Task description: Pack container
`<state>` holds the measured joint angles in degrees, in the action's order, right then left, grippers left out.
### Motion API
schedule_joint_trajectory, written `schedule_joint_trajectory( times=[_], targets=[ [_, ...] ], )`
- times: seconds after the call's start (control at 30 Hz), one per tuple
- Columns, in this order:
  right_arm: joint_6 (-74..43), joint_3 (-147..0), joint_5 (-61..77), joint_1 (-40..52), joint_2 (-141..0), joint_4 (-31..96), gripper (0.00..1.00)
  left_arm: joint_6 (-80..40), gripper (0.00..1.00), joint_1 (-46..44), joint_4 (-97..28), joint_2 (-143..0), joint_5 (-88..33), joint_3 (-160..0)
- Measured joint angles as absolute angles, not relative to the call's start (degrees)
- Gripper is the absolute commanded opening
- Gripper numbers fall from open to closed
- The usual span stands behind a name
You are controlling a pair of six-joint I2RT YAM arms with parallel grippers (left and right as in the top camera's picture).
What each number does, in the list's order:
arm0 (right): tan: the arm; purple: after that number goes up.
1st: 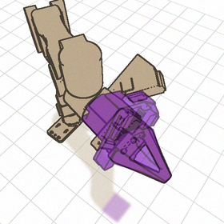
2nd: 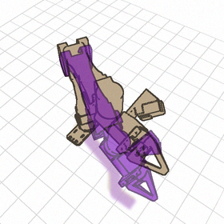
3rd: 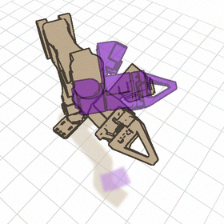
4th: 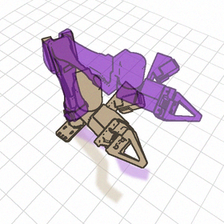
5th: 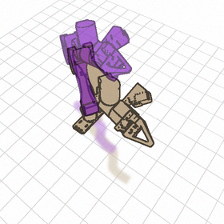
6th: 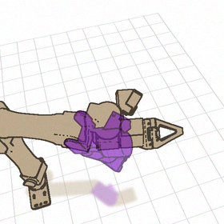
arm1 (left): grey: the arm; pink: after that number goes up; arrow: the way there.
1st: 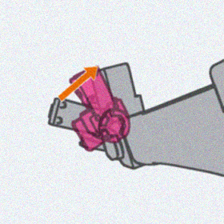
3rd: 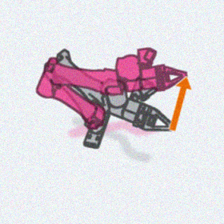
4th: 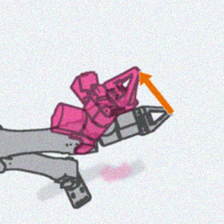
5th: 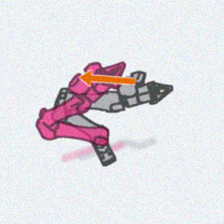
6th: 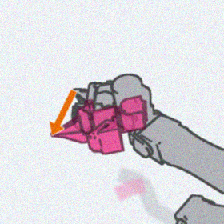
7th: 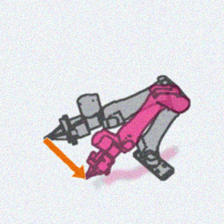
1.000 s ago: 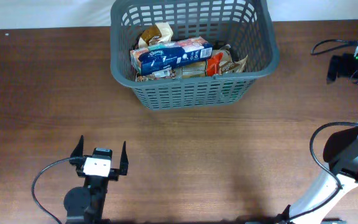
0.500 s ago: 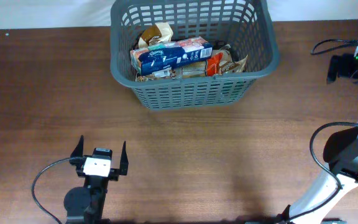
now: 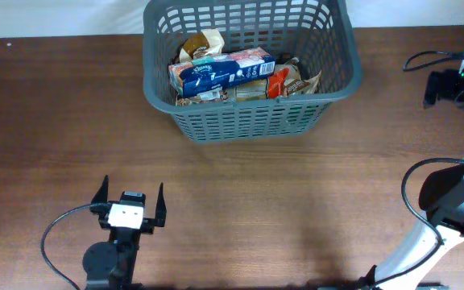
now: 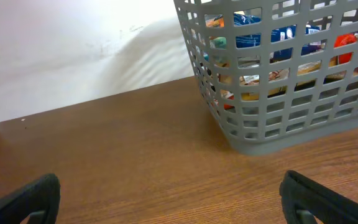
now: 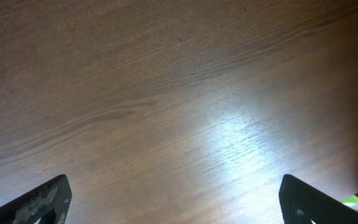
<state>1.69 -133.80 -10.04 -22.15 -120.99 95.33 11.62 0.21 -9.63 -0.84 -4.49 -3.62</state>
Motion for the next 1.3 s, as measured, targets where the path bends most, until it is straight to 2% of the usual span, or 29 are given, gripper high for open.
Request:
schedule_joint_trajectory(
  times=[0.63,1.0,1.3],
  targets=[
    [1.7,-133.2,-14.1,-21.0,-117.6,90.8,0.99,11.6,0.99,0.2,-9.6,-0.8,-4.5,-3.6],
    [1.7,-126.8,-13.9,-14.5,-93.1,62.6,0.99,11.6,0.99,0.2,-9.6,-0.8,-4.5,-3.6],
    [1.6,-106.4,-12.9,-3.9,-72.9,43.2,0.99,11.6,0.99,0.2,-9.6,-0.8,-4.5,-3.6]
  ],
)
